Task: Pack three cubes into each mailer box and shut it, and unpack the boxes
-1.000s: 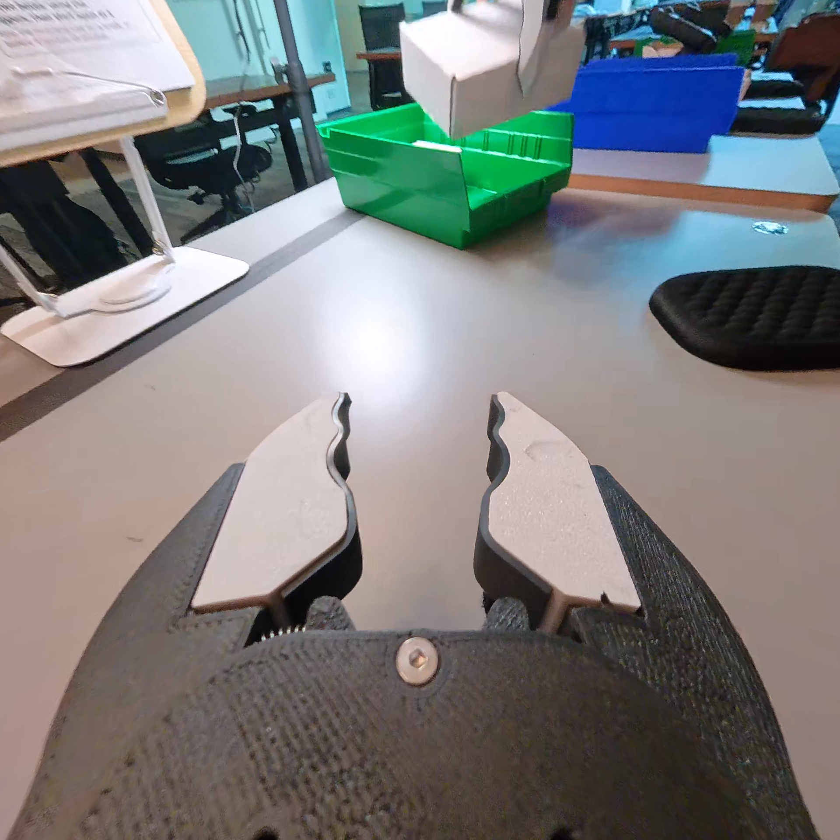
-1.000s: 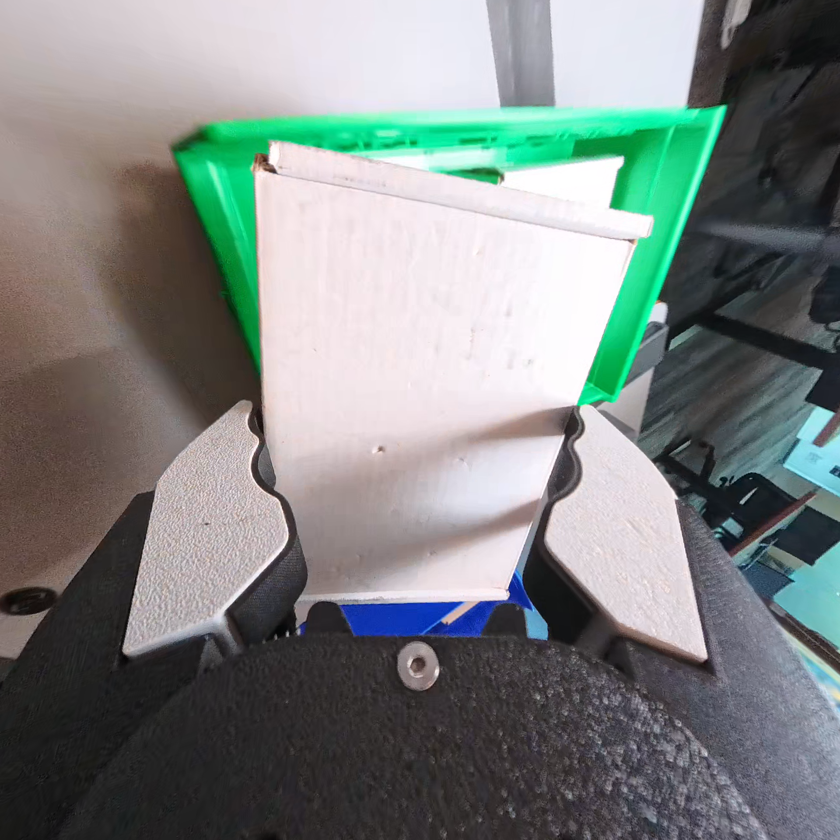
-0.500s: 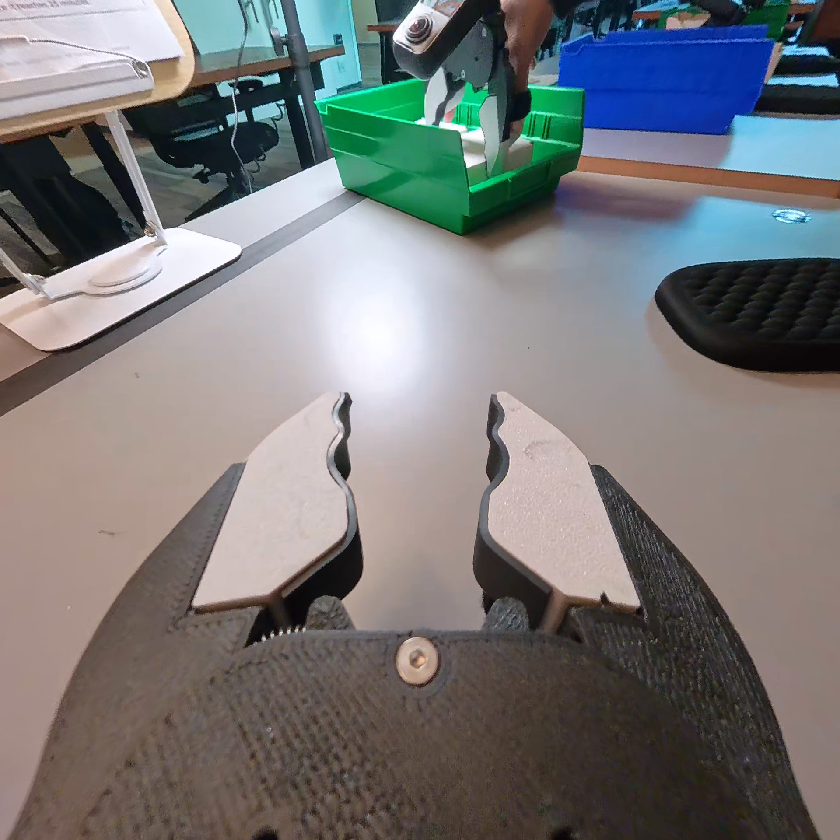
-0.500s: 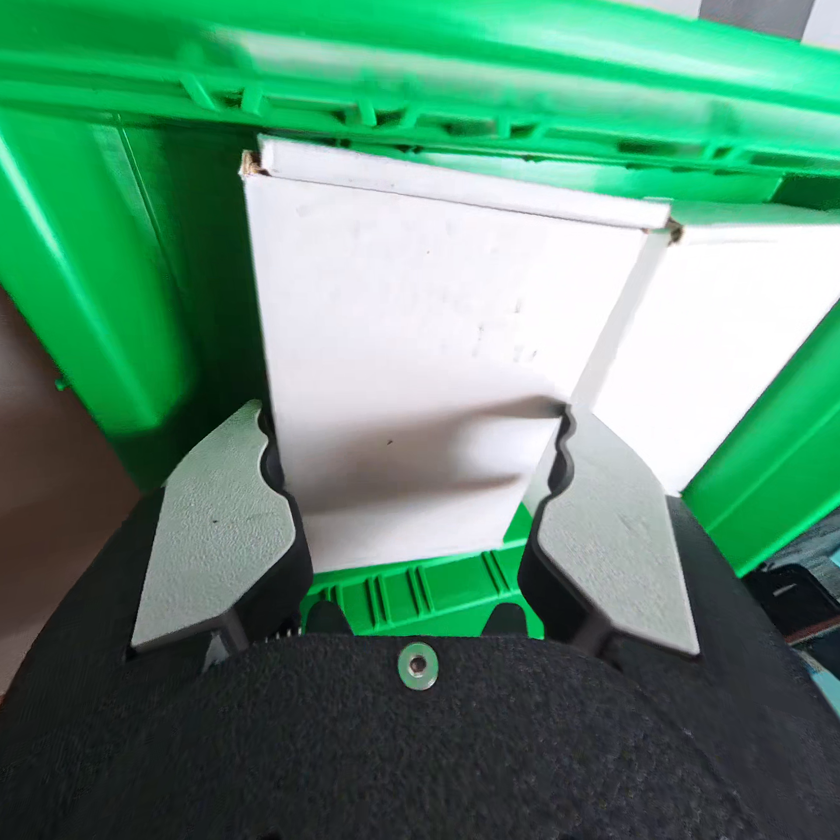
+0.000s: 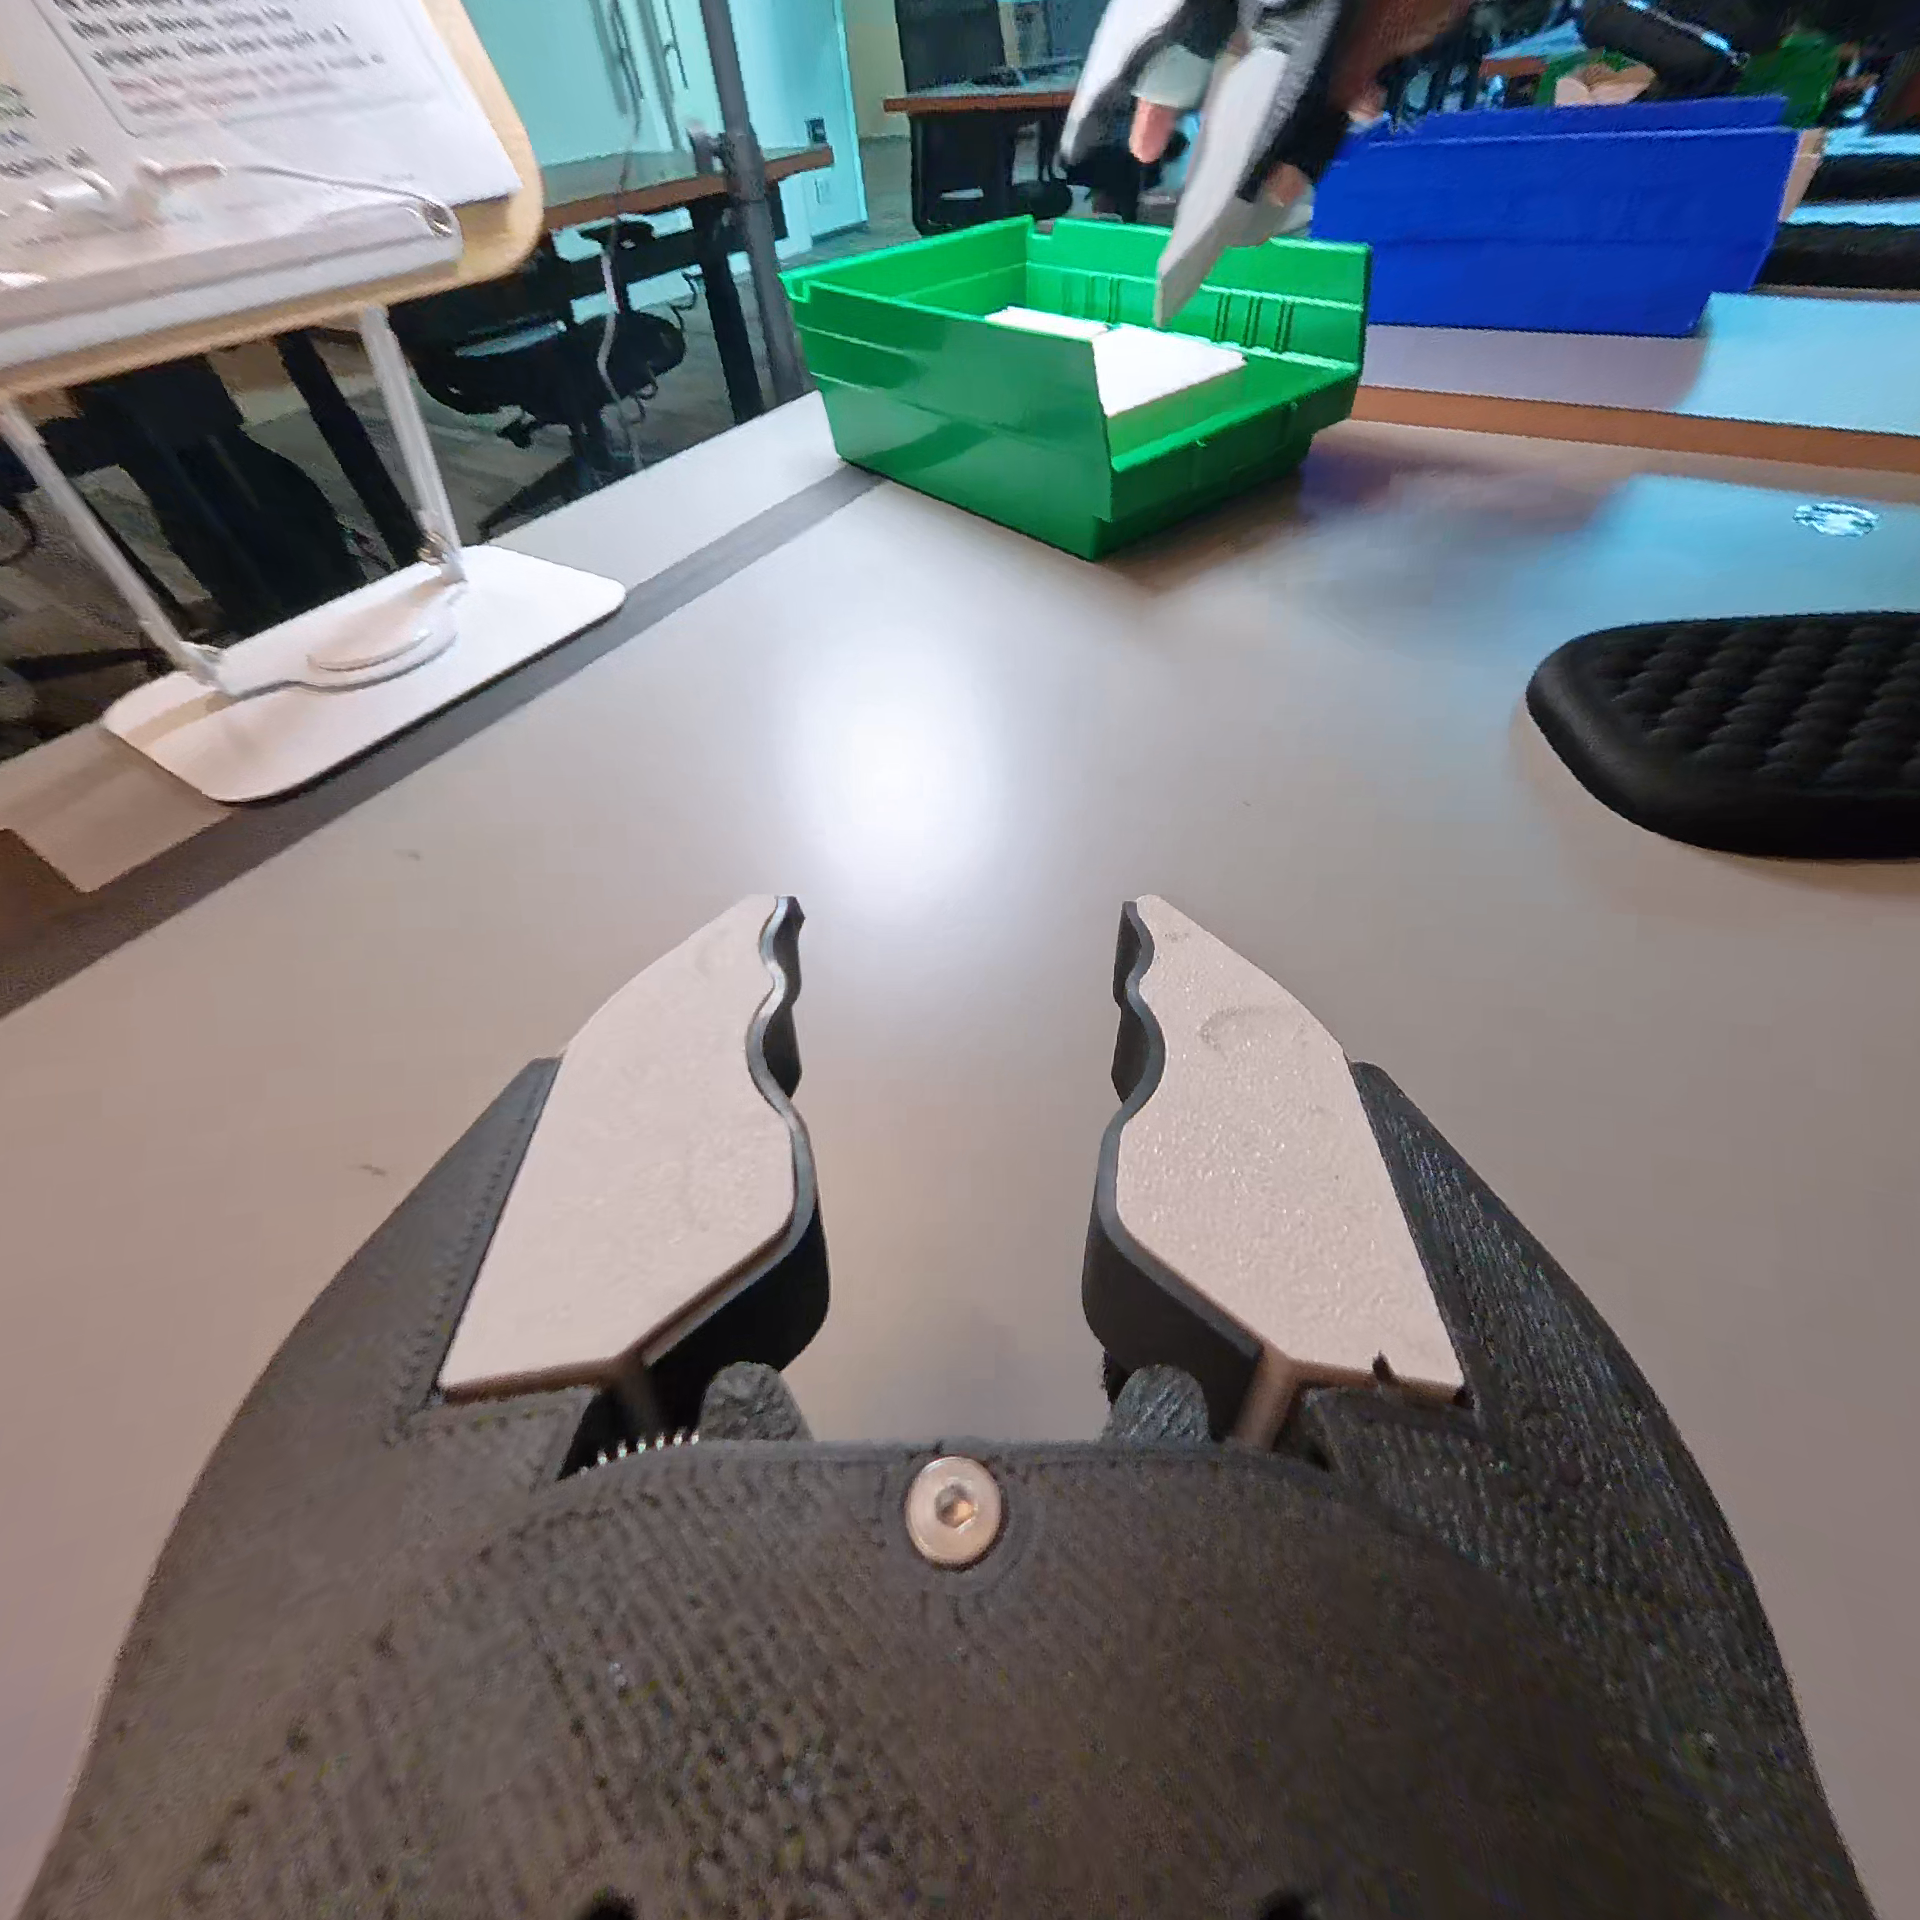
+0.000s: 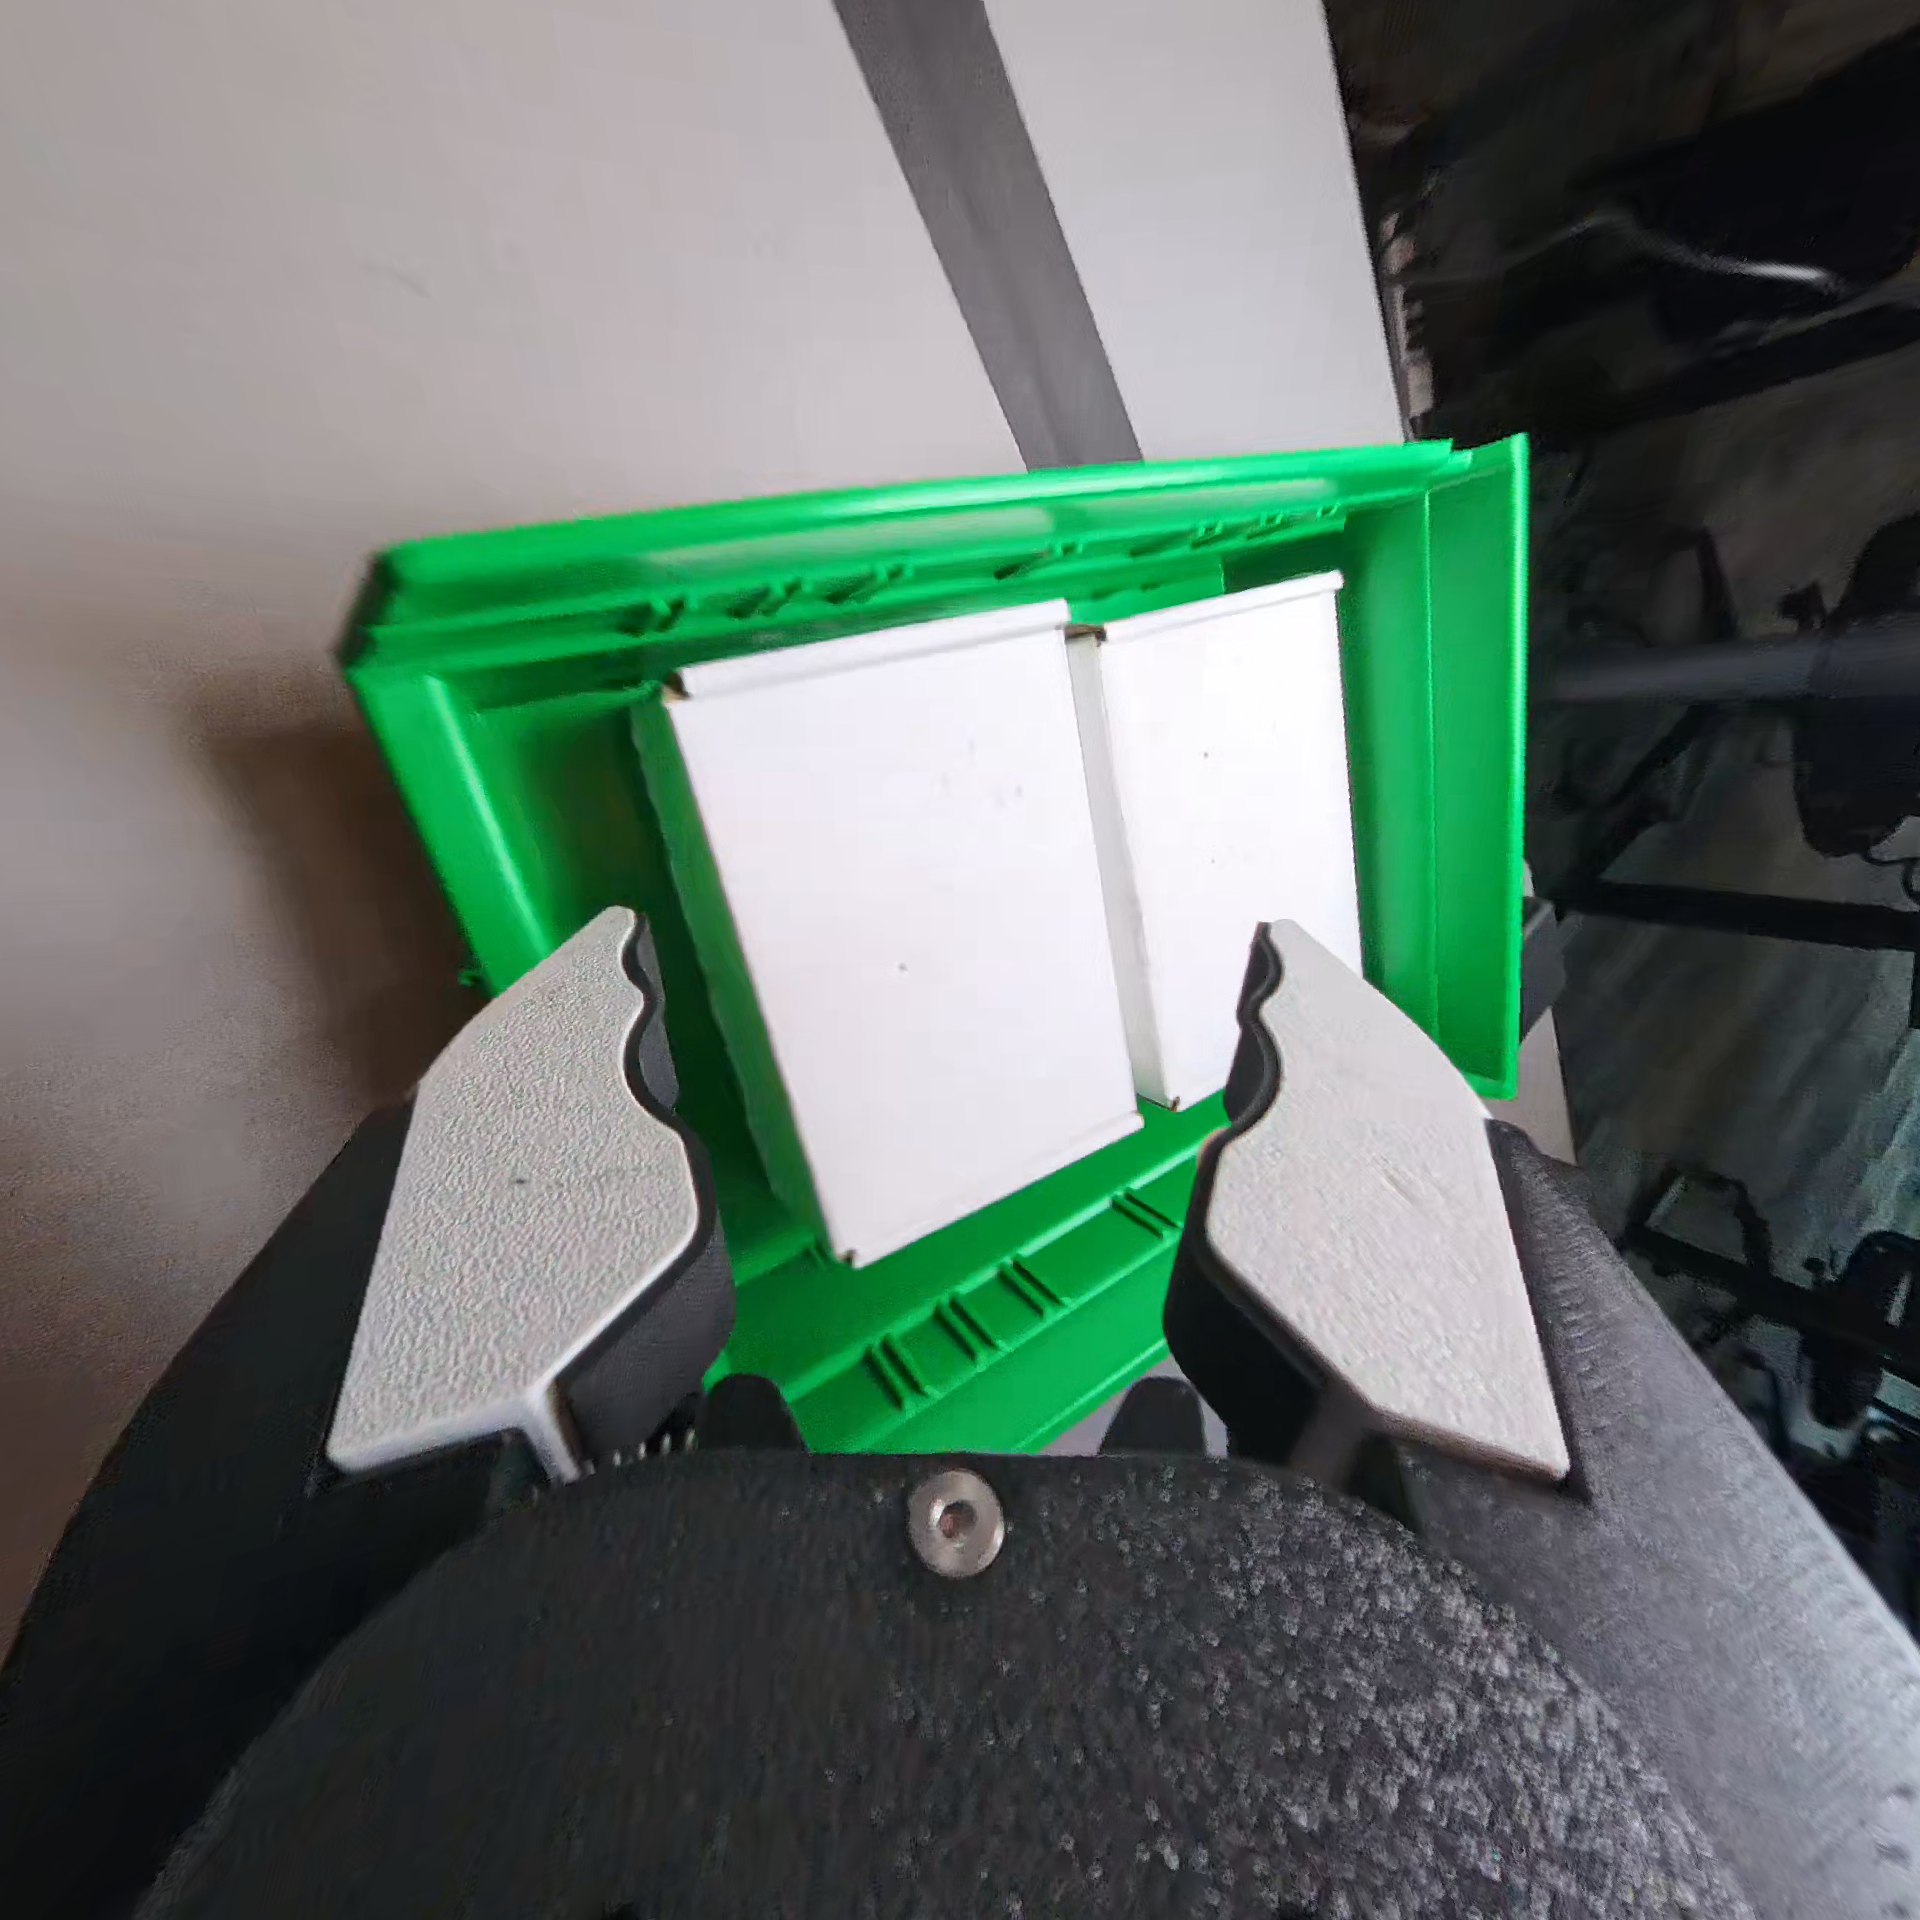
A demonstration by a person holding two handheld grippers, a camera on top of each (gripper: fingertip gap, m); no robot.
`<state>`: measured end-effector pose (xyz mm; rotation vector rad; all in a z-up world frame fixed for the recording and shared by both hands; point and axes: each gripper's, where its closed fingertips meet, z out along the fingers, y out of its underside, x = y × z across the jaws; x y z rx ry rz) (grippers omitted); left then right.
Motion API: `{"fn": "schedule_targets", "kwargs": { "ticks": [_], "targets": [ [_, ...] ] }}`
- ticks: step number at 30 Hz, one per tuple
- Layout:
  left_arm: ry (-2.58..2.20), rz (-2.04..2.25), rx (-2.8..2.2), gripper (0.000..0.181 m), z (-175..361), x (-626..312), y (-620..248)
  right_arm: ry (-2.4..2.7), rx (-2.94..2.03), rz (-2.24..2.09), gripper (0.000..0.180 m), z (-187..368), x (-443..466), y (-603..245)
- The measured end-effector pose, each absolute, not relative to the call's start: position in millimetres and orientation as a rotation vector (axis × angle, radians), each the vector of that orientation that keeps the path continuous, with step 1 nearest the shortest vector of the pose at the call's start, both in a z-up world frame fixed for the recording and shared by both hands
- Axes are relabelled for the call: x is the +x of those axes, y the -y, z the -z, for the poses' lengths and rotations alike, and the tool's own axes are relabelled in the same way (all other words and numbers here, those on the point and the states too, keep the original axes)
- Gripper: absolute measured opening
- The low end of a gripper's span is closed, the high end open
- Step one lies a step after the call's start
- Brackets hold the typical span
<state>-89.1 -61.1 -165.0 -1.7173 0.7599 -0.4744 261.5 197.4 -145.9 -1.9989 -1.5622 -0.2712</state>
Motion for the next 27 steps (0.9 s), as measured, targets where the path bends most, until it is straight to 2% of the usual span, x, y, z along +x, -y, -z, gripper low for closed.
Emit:
{"fn": "schedule_targets", "kwargs": {
  "ticks": [3, 5, 8, 12, 15, 18, 20, 21, 24, 27],
  "targets": [
    [-0.697, 0.407, -1.693, 0.060, 146, -120, 54, 1.492, -1.945, 0.207, 0.094, 147, 249, -161],
    [-0.638, 0.314, -1.715, 0.063, 136, -159, 46, 1.454, -1.917, 0.188, 0.078, 157, 245, -139],
    [-0.525, 0.170, -1.805, 0.062, 134, -234, 39, 1.422, -1.867, 0.190, 0.042, 173, 247, -112],
    [-0.484, -0.027, -2.016, 0.064, 165, -326, 43, 1.342, -1.848, 0.236, 0.001, 183, 264, -99],
    [-0.496, -0.090, -2.140, 0.067, 185, -365, 51, 1.284, -1.901, 0.197, 0.004, 189, 275, -97],
    [-0.551, -0.170, -2.241, 0.071, 204, -389, 55, 1.276, -1.893, 0.325, 0.033, 191, 288, -107],
    [-0.611, -0.180, -2.325, 0.076, 219, -397, 58, 1.334, -1.992, 0.319, 0.059, 207, 289, -105],
    [-0.641, -0.173, -2.357, 0.073, 226, -399, 58, 1.370, -2.046, 0.304, 0.066, 216, 288, -102],
    [-0.744, -0.202, -2.445, 0.066, 248, -406, 58, 1.500, -2.096, 0.415, 0.072, 232, 288, -105],
    [-0.802, -0.191, -2.451, 0.051, 251, -403, 52, 1.588, -2.069, 0.510, 0.066, 239, 283, -117]
  ]
}}
